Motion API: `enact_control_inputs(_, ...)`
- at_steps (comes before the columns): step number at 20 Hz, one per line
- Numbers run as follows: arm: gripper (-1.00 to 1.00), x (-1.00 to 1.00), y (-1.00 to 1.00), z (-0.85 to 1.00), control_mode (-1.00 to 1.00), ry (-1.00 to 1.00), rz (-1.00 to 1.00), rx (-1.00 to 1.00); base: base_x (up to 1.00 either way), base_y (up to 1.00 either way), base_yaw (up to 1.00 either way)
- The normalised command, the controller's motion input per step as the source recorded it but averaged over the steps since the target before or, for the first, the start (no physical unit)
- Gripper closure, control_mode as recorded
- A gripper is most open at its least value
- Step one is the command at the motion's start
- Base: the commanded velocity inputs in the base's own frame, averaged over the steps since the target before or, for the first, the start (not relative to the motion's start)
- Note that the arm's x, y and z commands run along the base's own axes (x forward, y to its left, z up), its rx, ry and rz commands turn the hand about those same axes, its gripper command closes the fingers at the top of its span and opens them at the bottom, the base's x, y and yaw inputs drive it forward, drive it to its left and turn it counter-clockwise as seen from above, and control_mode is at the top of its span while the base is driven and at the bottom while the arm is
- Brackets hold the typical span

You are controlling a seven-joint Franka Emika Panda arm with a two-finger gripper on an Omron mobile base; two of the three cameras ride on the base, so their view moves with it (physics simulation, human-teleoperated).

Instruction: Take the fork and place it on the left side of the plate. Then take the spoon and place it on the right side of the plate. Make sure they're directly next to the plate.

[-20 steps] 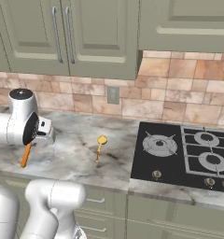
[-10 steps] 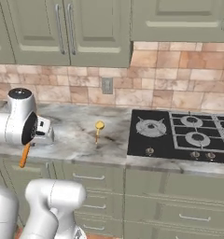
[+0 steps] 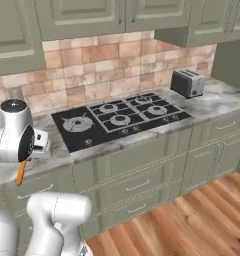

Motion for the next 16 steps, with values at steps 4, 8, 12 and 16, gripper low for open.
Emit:
enact_control_inputs(4, 1.0, 0.0, 0.0, 0.0, 1.0, 0.0, 0.0, 0.0, 0.0, 0.08, -1.0)
enact_control_inputs(8, 1.0, 0.0, 0.0, 0.0, 1.0, 0.0, 0.0, 0.0, 0.0, 0.07, -1.0)
enact_control_inputs(12, 1.0, 0.0, 0.0, 0.0, 1.0, 0.0, 0.0, 0.0, 0.0, 0.05, -1.0)
enact_control_inputs(16, 1.0, 0.0, 0.0, 0.0, 1.0, 0.0, 0.0, 0.0, 0.0, 0.05, -1.0)
